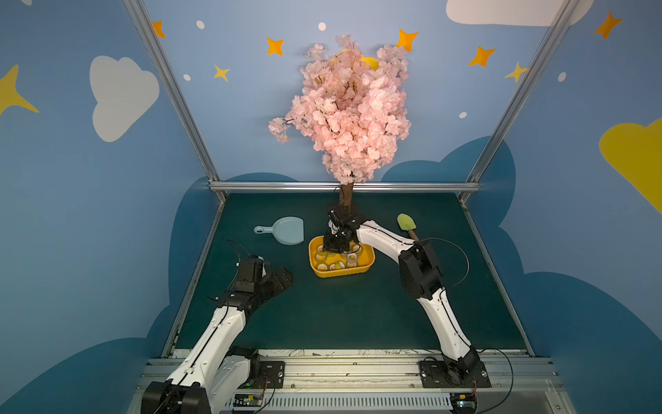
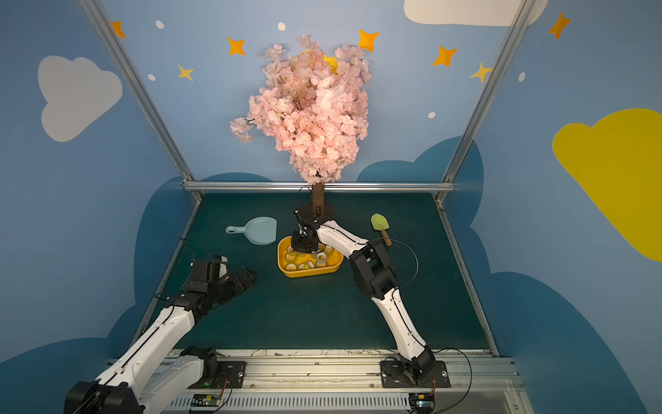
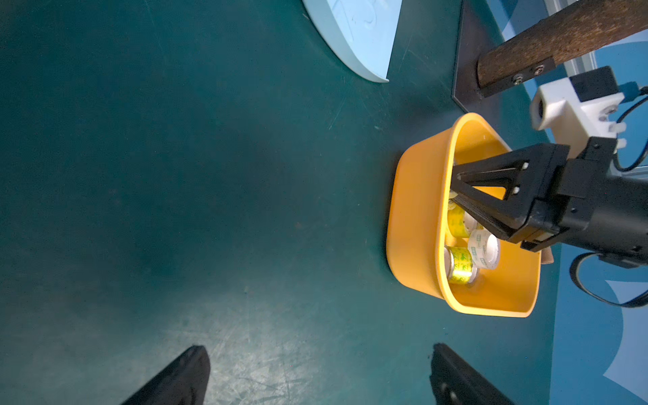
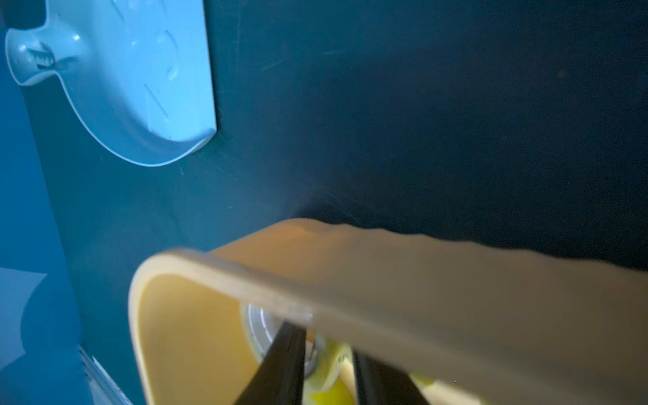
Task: Put the transparent tape into the storage box
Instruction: Place the tape in the storage box, then reset both arms
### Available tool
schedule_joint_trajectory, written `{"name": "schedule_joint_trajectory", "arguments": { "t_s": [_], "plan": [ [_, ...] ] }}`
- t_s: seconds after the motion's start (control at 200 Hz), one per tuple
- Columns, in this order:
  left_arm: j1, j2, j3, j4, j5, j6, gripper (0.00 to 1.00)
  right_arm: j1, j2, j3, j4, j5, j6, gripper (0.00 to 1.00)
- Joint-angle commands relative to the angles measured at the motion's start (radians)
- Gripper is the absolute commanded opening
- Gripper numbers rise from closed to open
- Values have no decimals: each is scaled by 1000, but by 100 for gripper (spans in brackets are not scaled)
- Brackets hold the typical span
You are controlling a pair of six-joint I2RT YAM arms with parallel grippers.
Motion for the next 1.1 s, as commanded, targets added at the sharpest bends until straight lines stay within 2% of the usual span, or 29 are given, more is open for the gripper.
{"name": "schedule_joint_trajectory", "arguments": {
  "t_s": [0.0,0.095,0.401,0.496,0.536,0.641,0.706,0.826,0.936,1.092],
  "plan": [
    [-4,-12,-8,-3,-7,24,100,-3,5,8,12,-19,22,39],
    [-3,-32,-13,-12,-30,25,100,-1,-42,-39,36,1,18,45],
    [-4,-107,-1,-44,-100,38,100,-1,-239,-158,57,43,-17,48],
    [-4,-136,1,-49,-133,41,100,0,-327,-225,64,65,-53,56],
    [-3,-149,-6,-38,-137,41,100,1,-366,-264,73,73,-68,70],
    [-5,-186,-10,-38,-162,54,100,4,-494,-390,110,116,-120,86],
    [-6,-201,-1,-46,-187,80,100,7,-579,-477,129,172,-152,98],
    [-9,-228,-5,-24,-236,111,100,4,-741,-644,145,325,-195,99],
    [-15,-235,-17,14,-279,146,100,0,-872,-784,145,515,-155,99],
    [-19,-218,-47,105,-319,228,100,-9,-1053,-973,174,727,-280,98]
  ]
}}
